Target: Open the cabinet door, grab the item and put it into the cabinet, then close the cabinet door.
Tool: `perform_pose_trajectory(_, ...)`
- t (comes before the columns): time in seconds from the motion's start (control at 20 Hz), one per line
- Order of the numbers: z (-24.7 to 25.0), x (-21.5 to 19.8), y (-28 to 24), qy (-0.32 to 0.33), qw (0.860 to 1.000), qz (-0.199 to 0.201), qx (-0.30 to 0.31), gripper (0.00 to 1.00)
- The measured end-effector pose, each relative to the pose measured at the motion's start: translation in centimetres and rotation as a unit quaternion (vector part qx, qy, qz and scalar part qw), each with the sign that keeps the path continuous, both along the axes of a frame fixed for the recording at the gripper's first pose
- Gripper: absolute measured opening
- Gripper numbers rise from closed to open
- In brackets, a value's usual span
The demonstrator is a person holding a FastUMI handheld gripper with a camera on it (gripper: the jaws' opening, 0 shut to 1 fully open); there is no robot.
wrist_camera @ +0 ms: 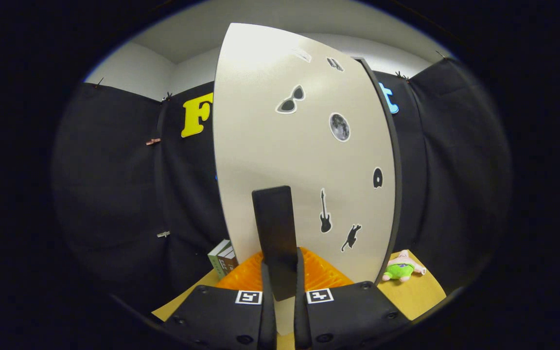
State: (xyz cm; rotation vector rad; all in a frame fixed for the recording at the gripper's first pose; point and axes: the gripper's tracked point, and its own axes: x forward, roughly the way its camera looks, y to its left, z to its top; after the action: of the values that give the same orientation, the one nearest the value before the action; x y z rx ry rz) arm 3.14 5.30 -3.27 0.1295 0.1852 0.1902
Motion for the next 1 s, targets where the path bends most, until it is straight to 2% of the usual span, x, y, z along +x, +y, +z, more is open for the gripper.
perform_pose_trajectory(0.25,0.5,-1.3,-3.4,-0.013,1.000,-0.018,-0.022,0.18)
perform_pose_trajectory(0.65,0.8,-2.6,-7.6,-0.013,0.996,-0.086,-0.025,0.17)
perform_pose_trajectory(1.0,0.7,-3.5,-11.0,-0.009,0.991,-0.129,-0.031,0.16)
